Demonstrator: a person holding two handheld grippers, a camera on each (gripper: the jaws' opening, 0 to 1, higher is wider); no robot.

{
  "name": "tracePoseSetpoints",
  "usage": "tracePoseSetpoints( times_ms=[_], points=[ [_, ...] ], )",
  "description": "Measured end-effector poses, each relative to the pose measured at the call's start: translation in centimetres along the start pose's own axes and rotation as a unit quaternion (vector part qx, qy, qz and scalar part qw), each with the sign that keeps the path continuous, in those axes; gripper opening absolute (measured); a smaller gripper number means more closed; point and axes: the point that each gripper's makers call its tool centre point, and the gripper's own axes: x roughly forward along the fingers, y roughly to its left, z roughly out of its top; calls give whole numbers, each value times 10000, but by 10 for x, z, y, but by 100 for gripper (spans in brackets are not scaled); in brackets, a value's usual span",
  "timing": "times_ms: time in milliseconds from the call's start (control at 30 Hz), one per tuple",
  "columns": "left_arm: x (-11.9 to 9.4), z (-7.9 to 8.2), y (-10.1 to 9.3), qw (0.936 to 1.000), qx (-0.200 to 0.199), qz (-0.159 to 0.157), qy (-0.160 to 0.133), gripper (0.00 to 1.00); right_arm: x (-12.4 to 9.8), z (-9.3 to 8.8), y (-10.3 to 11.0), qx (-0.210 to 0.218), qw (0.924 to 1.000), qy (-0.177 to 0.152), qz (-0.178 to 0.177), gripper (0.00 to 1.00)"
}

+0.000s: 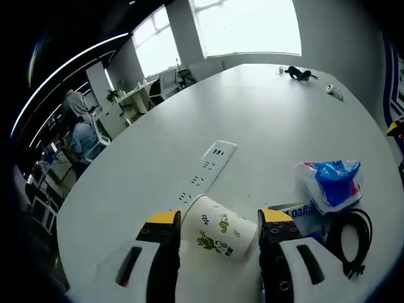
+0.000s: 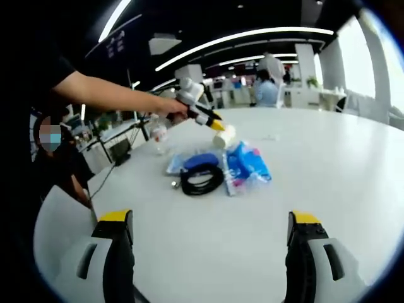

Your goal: Arrange the tabletop items into an orderly group along one side of the table until the central work area is clear of visible clutter.

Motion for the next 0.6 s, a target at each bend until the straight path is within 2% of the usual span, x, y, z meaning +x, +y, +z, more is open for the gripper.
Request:
tracePoseSetpoints(
  times_ms=[233,600],
  points=[
    [8,-1,-2,9997,87,-175,114,46,-2,-2,-4,25,10000,15,-36,100],
    [22,6,-3,9993,16,-376,85,42,-4,-8,-7,89,9999,27,-82,100]
  ],
)
